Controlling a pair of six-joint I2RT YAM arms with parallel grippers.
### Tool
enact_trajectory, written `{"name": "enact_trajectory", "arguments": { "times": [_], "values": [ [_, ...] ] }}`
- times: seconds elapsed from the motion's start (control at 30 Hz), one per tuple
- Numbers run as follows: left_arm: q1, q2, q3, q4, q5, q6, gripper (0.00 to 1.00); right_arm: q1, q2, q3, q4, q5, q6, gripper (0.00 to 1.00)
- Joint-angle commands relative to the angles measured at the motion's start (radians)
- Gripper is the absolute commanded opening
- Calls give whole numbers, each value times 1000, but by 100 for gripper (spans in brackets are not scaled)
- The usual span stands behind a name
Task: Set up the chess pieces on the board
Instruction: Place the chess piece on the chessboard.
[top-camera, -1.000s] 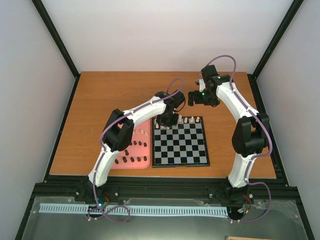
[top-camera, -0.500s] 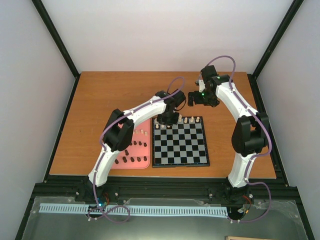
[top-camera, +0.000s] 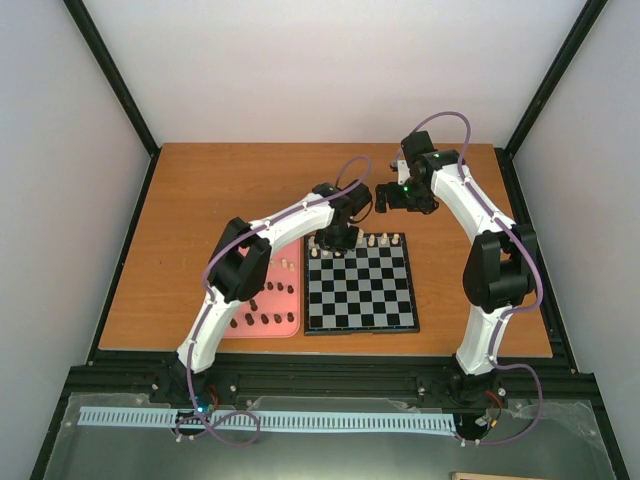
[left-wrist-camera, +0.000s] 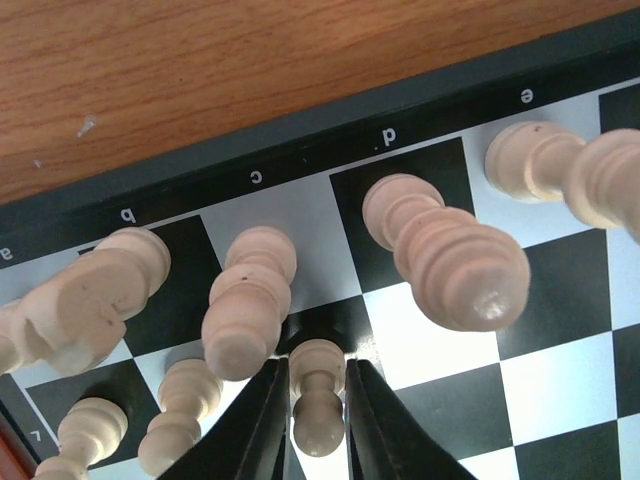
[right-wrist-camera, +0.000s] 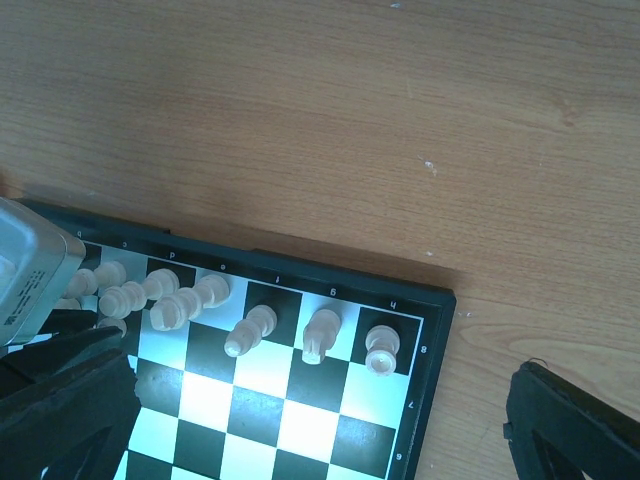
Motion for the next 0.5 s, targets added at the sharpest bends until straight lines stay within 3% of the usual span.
{"name": "enact_trajectory", "arguments": {
  "times": [0.0,0.47],
  "values": [
    [-6,10,36,9,-5,15,21,-7,8,8,5,-6,-5,100],
    [-6,-56,77,-22,1,12,27,-7,4,11,5,-11,-6,100]
  ]
}}
